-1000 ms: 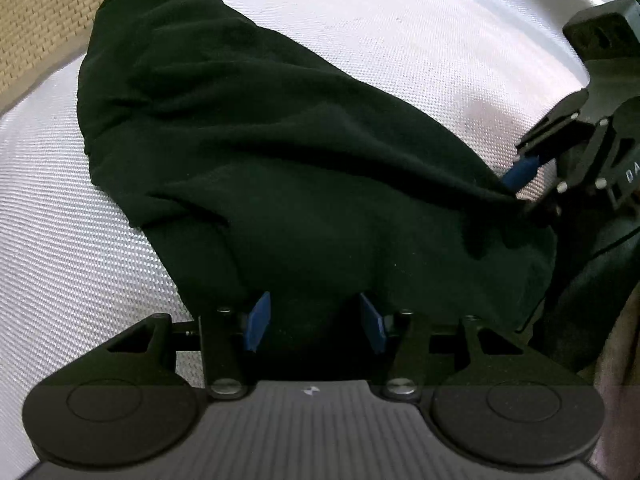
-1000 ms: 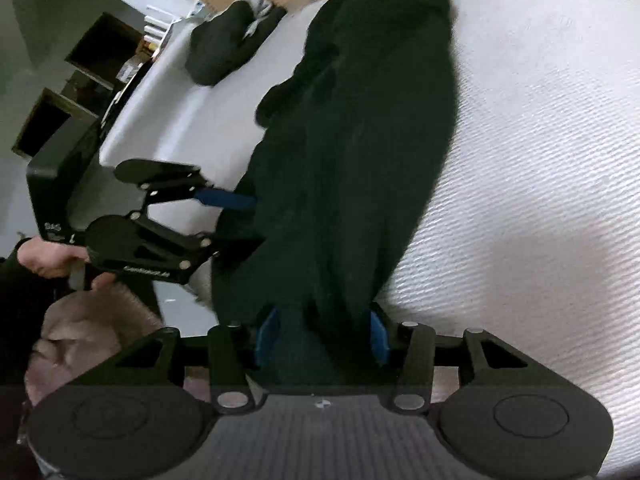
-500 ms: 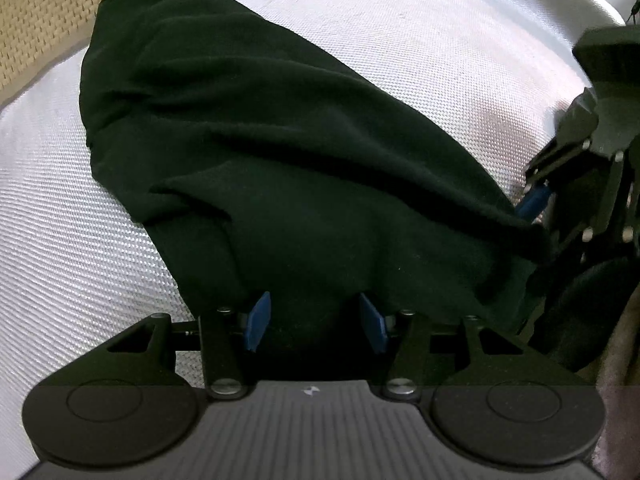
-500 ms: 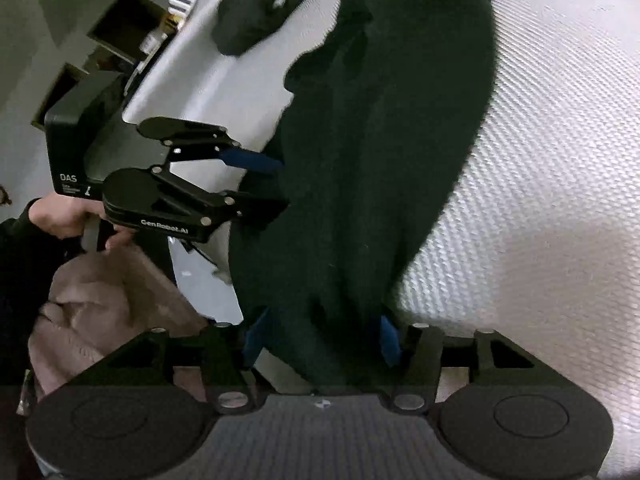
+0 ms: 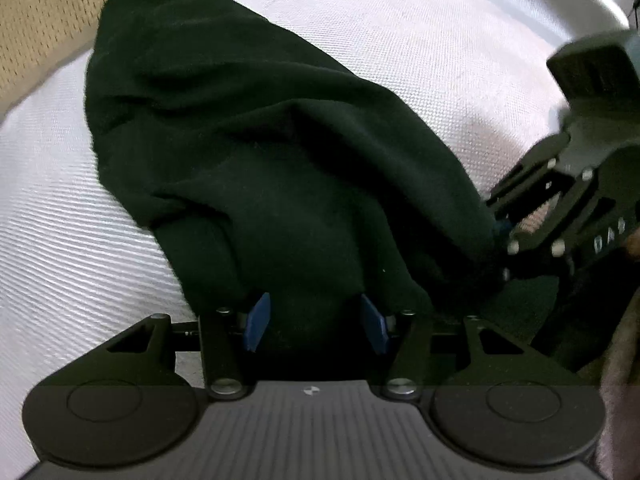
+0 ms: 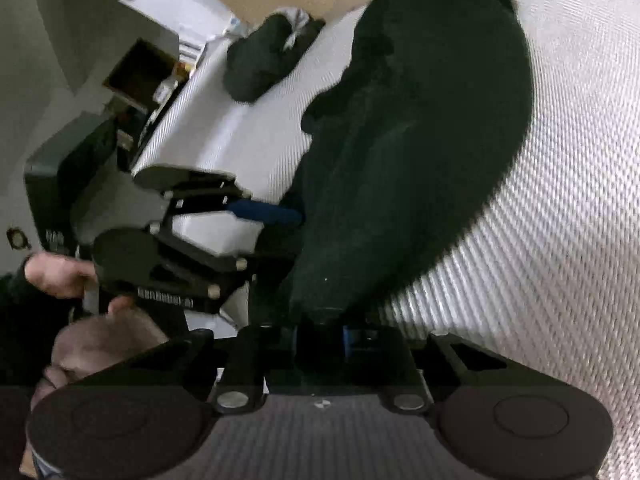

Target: Fold clothes

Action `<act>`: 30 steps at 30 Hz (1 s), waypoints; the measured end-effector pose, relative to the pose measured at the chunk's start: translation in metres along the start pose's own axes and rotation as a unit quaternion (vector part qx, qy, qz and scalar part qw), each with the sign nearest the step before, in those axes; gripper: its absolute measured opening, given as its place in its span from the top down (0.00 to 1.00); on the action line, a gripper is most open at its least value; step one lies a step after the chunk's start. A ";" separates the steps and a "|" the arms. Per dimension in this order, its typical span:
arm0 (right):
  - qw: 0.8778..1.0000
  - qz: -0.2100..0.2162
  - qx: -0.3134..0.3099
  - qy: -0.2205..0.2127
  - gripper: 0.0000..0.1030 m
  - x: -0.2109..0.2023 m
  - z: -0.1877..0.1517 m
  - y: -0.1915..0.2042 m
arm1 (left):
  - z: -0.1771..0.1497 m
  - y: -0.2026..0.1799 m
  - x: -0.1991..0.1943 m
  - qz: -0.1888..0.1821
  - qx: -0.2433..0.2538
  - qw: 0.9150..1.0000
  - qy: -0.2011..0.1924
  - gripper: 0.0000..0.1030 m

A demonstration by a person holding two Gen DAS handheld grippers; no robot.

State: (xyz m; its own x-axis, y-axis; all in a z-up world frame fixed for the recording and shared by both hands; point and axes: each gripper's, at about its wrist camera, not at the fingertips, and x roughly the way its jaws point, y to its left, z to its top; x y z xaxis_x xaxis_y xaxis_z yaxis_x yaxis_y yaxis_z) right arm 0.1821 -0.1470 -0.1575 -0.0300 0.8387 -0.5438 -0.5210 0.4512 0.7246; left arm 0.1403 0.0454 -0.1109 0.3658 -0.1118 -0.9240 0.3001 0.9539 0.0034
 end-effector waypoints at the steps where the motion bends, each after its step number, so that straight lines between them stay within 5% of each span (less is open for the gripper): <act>1: 1.000 0.006 0.002 -0.007 0.82 -0.002 0.003 0.002 | 0.000 -0.001 -0.006 0.003 0.010 1.000 -0.007 0.45; 5: 0.998 0.029 0.015 -0.058 0.84 -0.017 0.028 0.009 | -0.001 -0.007 -0.036 0.020 0.040 0.997 -0.059 0.38; 7: 0.996 0.031 0.026 -0.083 0.85 -0.023 0.044 0.010 | 0.000 -0.008 -0.049 0.013 0.043 0.995 -0.089 0.20; 12: 0.990 0.025 0.058 -0.128 0.85 -0.027 0.078 0.009 | 0.003 -0.014 -0.066 -0.020 0.043 0.989 -0.137 0.15; 16: 0.985 0.017 0.075 -0.152 0.85 -0.032 0.096 0.001 | -0.003 -0.018 -0.058 0.003 0.096 0.989 -0.116 0.14; 21: 0.974 0.007 0.127 -0.190 0.85 -0.042 0.102 -0.023 | -0.013 -0.015 -0.066 0.012 0.099 0.986 -0.133 0.10; 27: 0.955 0.028 0.196 -0.221 0.85 -0.046 0.109 -0.050 | -0.014 -0.030 -0.049 0.062 0.186 0.974 -0.111 0.07; 30: 0.950 0.022 0.206 -0.235 0.85 -0.051 0.115 -0.059 | -0.017 -0.014 -0.047 0.068 0.173 0.978 -0.094 0.07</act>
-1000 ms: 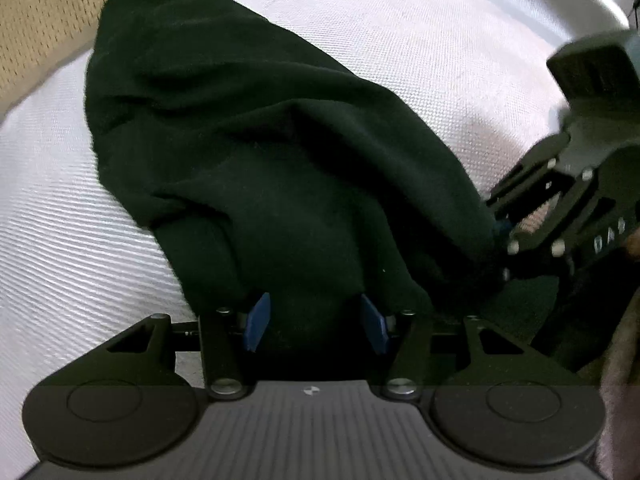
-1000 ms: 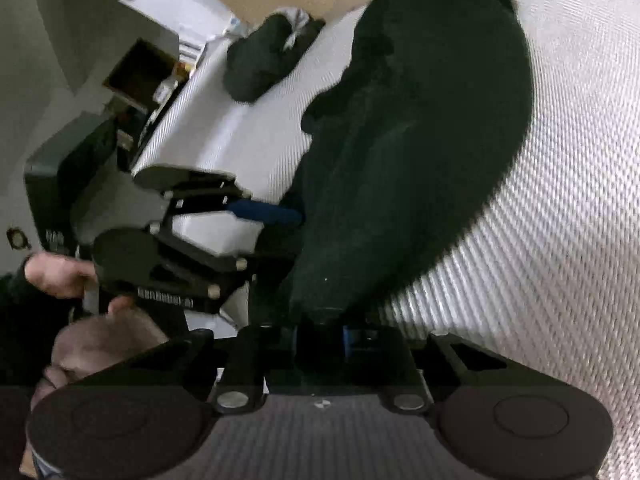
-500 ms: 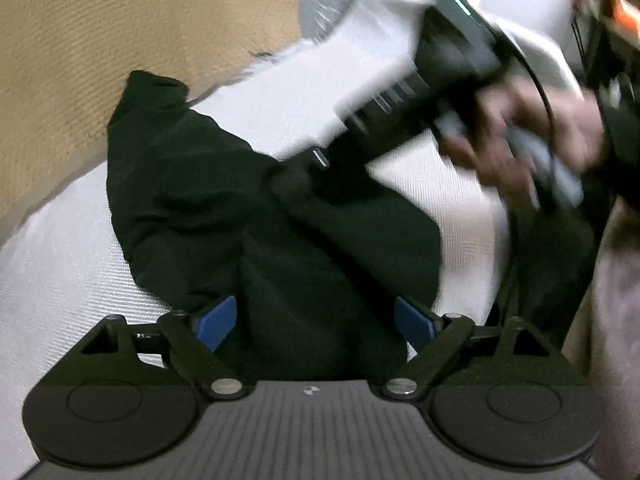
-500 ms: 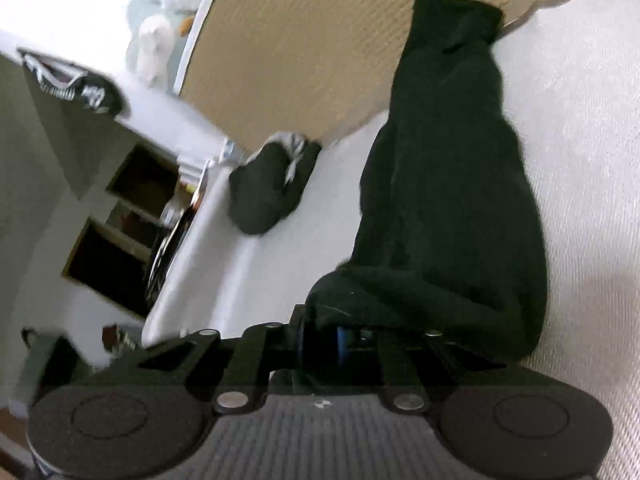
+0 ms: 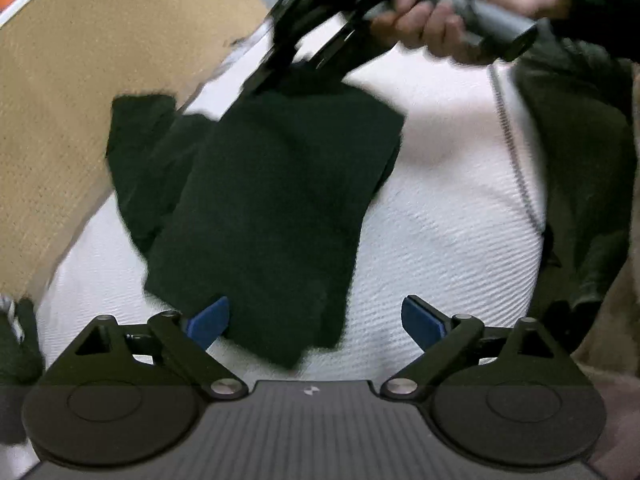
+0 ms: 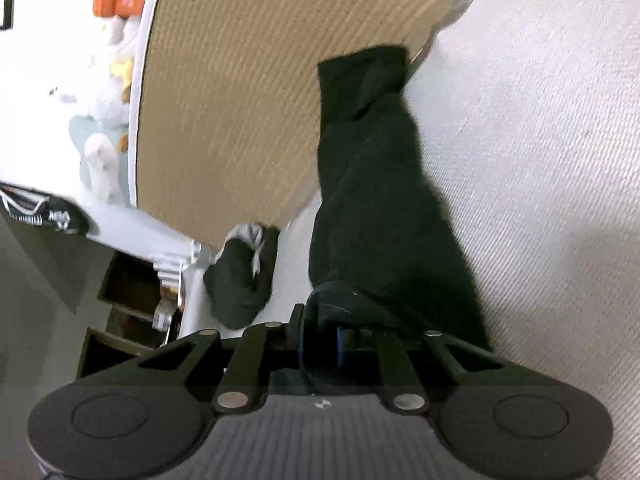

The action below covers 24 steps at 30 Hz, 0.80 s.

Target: Fold clothes

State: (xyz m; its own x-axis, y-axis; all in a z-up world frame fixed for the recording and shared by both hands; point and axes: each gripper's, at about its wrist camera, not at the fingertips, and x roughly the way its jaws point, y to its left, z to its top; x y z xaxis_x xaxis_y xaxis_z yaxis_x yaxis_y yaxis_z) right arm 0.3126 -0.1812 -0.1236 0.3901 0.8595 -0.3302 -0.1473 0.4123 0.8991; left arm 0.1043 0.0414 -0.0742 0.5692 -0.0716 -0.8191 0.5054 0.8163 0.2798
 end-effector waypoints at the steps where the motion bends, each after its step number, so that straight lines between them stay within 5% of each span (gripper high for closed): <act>1: 1.000 0.001 0.007 -0.005 0.85 -0.001 0.003 -0.003 | -0.002 0.006 0.001 -0.008 -0.016 1.000 0.003 0.07; 12: 1.000 -0.020 0.008 0.003 0.85 0.016 0.022 -0.016 | -0.005 0.038 0.042 -0.071 -0.140 0.987 0.019 0.10; 14: 1.000 -0.028 -0.004 0.007 0.85 0.017 0.027 -0.015 | -0.009 0.054 0.048 -0.099 -0.196 0.976 0.004 0.12; 16: 0.999 -0.032 -0.002 0.007 0.85 0.018 0.029 -0.019 | -0.015 0.069 0.050 -0.151 -0.260 0.954 -0.015 0.15; 19: 0.999 -0.033 -0.001 0.009 0.85 0.021 0.032 -0.025 | -0.022 0.081 0.053 -0.220 -0.317 0.922 -0.029 0.36; 22: 0.999 -0.034 -0.007 0.013 0.85 0.024 0.032 -0.028 | -0.019 0.082 0.053 -0.225 -0.318 0.920 -0.046 0.44; 24: 0.999 -0.030 -0.009 0.019 0.84 0.025 0.033 -0.029 | -0.018 0.086 0.053 -0.235 -0.340 0.908 -0.073 0.47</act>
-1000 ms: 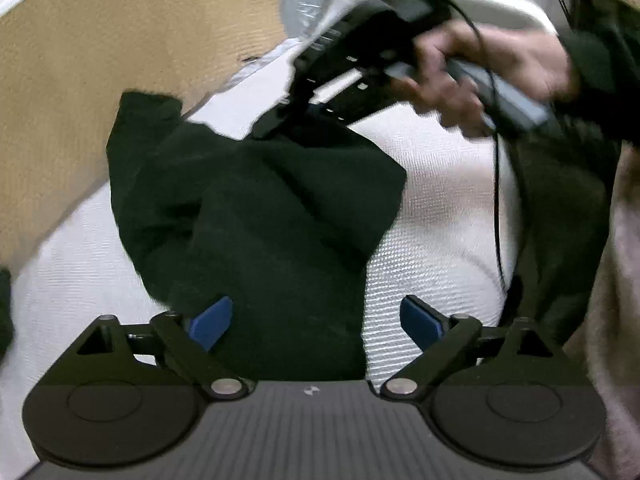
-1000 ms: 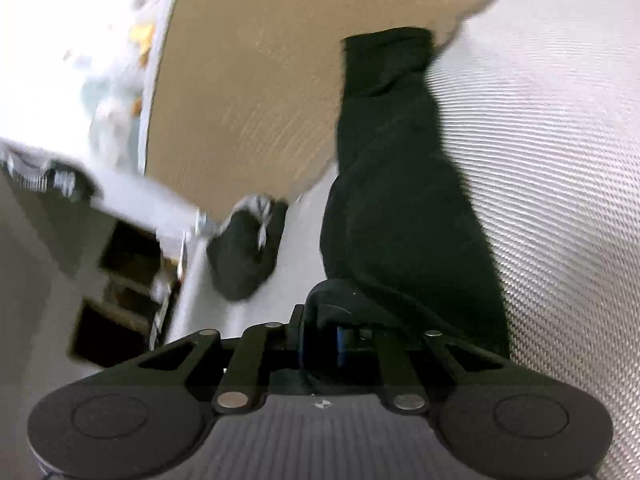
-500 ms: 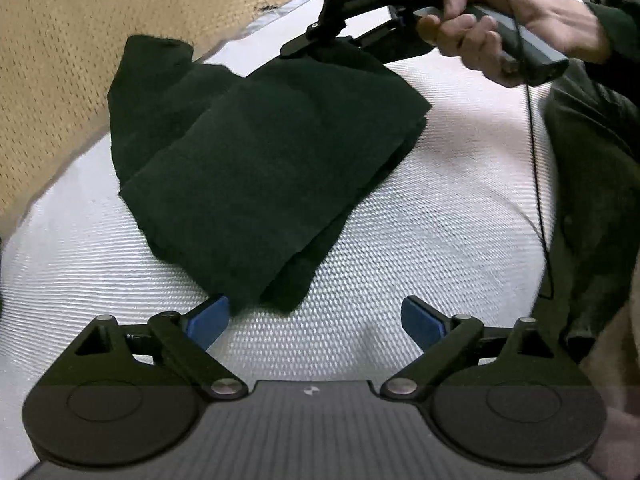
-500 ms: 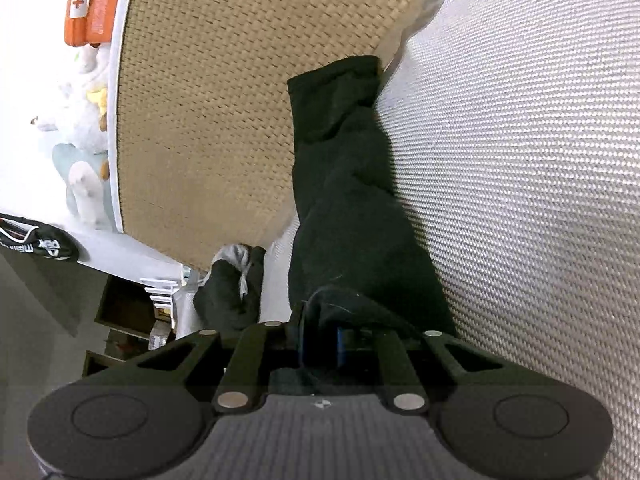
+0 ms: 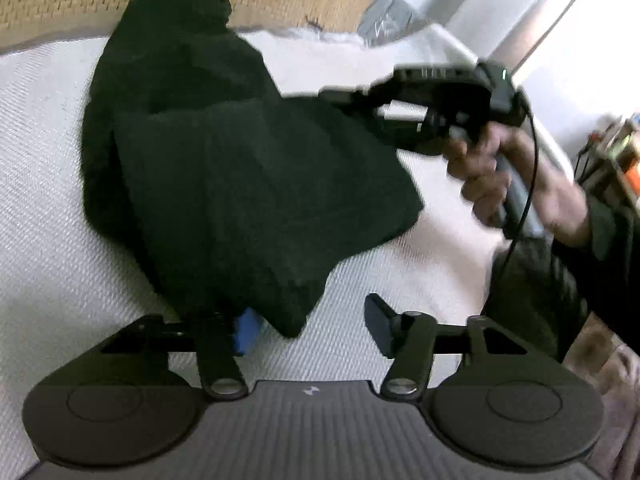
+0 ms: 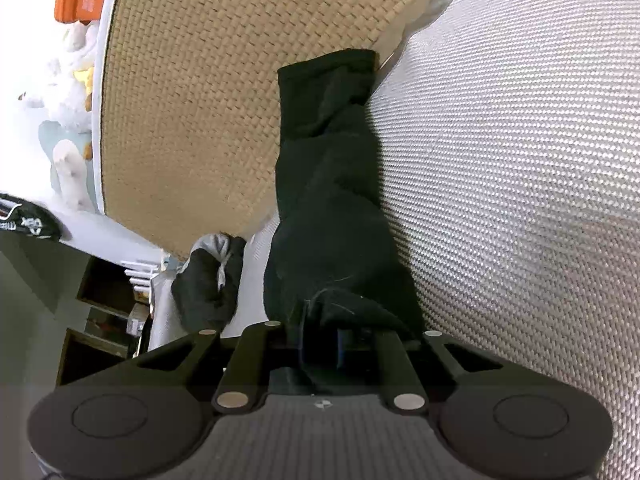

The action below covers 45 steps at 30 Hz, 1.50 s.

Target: Fold clothes

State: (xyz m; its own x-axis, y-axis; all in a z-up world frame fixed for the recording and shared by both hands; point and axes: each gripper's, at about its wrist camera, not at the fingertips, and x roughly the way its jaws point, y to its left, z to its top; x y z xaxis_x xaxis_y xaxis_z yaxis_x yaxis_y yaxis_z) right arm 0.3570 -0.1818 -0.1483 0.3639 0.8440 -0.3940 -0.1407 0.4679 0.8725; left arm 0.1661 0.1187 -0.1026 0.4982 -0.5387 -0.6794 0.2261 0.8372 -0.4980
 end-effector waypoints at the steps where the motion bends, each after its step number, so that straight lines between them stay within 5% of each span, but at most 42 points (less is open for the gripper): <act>1: 1.000 0.002 -0.001 0.003 0.82 0.000 0.001 -0.001 | 0.003 0.003 -0.003 -0.016 -0.017 0.999 -0.025 0.47; 5: 1.000 0.002 0.000 0.012 0.73 -0.004 0.009 -0.003 | 0.015 0.016 -0.007 -0.036 -0.082 0.992 -0.092 0.47; 7: 1.000 -0.006 -0.004 0.019 0.62 -0.007 0.013 -0.003 | 0.020 0.024 -0.007 -0.054 -0.116 0.986 -0.108 0.47; 15: 0.995 0.021 -0.074 0.068 0.48 -0.050 0.020 0.002 | 0.035 0.031 -0.010 -0.051 -0.165 0.975 -0.143 0.49; 19: 0.974 -0.044 -0.213 0.057 0.47 -0.079 0.002 0.032 | 0.033 0.033 -0.010 -0.043 -0.179 0.970 -0.156 0.49; 21: 0.938 -0.109 -0.328 0.024 0.46 -0.088 -0.023 0.058 | 0.034 0.032 -0.010 -0.035 -0.178 0.971 -0.157 0.49; 23: 0.887 -0.156 -0.433 -0.009 0.46 -0.090 -0.051 0.081 | 0.035 0.029 -0.010 -0.029 -0.178 0.971 -0.159 0.49; 27: 0.788 -0.185 -0.586 -0.030 0.25 -0.076 -0.112 0.118 | 0.039 0.024 -0.009 -0.007 -0.198 0.968 -0.153 0.50; 30: 0.720 -0.203 -0.664 -0.008 0.24 -0.046 -0.152 0.126 | 0.041 0.023 -0.009 0.007 -0.224 0.963 -0.149 0.57; 35: 0.663 -0.229 -0.713 0.020 0.24 -0.002 -0.193 0.119 | 0.043 0.025 -0.011 0.022 -0.237 0.959 -0.155 0.73; 41: 0.563 -0.270 -0.781 0.020 0.25 0.032 -0.216 0.103 | 0.044 0.028 -0.014 0.029 -0.239 0.956 -0.166 0.75; 45: 0.546 -0.271 -0.792 0.016 0.38 0.034 -0.217 0.100 | 0.043 0.030 -0.014 0.025 -0.241 0.956 -0.167 0.75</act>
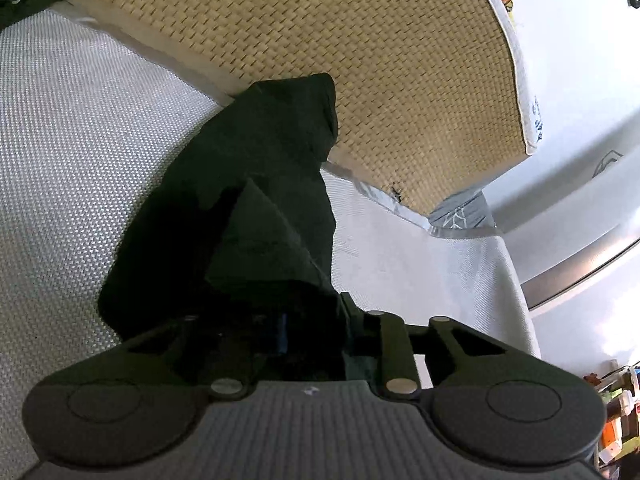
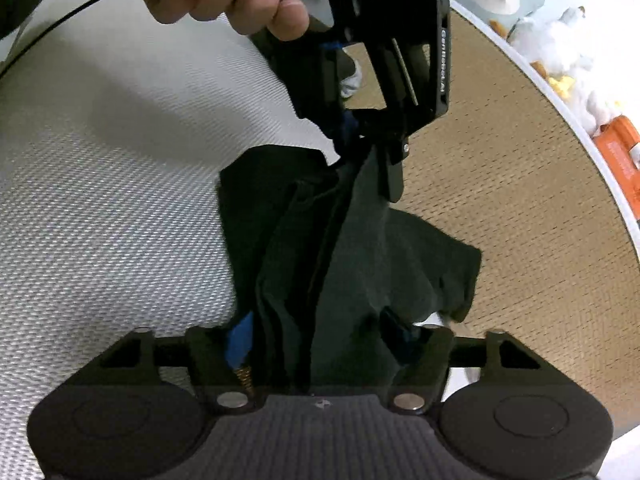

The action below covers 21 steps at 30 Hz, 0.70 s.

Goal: Fold clothes
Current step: 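Grasp the folded shirt with the left tool while the right tool releases it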

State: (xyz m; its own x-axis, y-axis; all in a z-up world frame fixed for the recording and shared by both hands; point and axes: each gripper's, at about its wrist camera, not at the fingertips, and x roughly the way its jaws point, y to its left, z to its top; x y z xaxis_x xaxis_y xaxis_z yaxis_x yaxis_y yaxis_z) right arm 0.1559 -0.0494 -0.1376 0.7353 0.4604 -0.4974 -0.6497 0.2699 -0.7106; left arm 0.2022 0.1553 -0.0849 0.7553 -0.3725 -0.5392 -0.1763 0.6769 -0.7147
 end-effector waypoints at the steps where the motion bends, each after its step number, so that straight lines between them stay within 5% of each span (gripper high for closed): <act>1: 1.000 0.000 -0.004 -0.004 0.39 0.000 0.000 -0.001 | 0.000 0.000 -0.001 -0.001 0.002 1.000 0.001 0.75; 2: 1.000 -0.004 -0.006 -0.006 0.40 0.000 -0.002 -0.002 | -0.001 -0.001 -0.002 -0.001 0.003 1.000 0.002 0.75; 7: 0.998 0.017 0.051 -0.023 0.78 -0.008 -0.004 -0.034 | -0.002 -0.008 -0.009 0.009 0.038 0.999 0.012 0.75; 14: 0.986 0.047 0.154 -0.038 0.87 -0.004 0.004 -0.092 | -0.009 -0.025 -0.026 0.039 0.122 0.992 0.000 0.61; 21: 0.981 0.030 0.182 -0.054 0.91 0.033 0.025 -0.149 | -0.028 -0.050 -0.039 0.077 0.257 0.962 -0.043 0.47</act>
State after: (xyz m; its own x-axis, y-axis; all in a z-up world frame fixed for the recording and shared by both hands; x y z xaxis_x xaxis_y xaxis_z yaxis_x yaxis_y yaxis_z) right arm 0.2722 -0.0527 -0.0359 0.6818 0.5662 -0.4631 -0.7314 0.5146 -0.4475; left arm 0.1641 0.1181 -0.0402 0.7990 -0.2024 -0.5662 0.0276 0.9530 -0.3018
